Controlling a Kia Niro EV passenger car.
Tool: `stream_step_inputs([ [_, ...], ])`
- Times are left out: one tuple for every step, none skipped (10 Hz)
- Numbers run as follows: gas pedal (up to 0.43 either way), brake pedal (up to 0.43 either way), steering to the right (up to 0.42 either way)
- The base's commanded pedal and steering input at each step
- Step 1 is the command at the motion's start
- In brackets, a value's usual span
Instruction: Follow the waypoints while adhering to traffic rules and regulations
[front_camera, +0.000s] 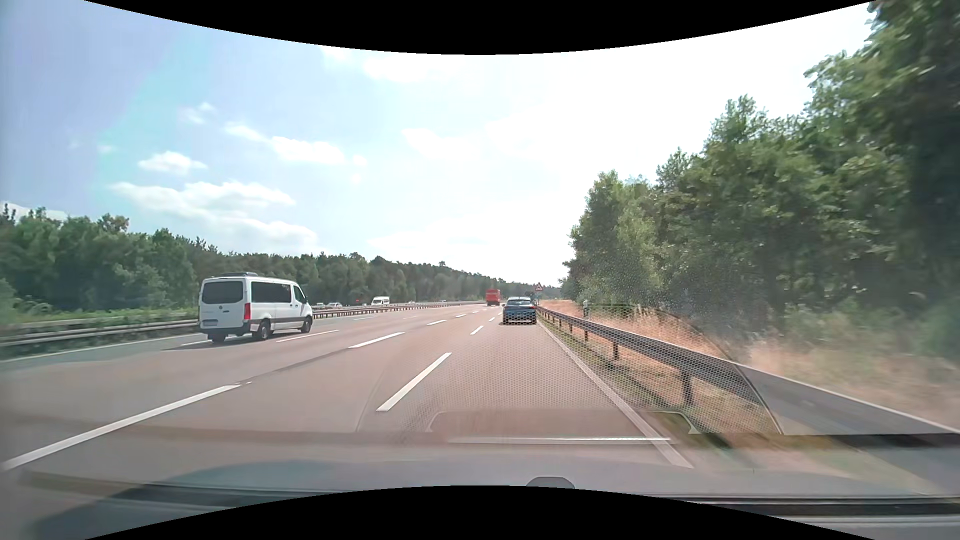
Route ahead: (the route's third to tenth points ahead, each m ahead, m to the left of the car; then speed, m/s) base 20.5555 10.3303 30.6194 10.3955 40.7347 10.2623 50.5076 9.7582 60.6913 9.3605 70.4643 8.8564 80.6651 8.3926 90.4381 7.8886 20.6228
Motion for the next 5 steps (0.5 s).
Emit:
stream_step_inputs([
  [0.000,0.000,-0.002],
  [0.000,0.006,-0.001],
  [0.000,0.030,-0.001],
  [0.000,0.061,-0.001],
  [0.000,0.085,-0.001],
])
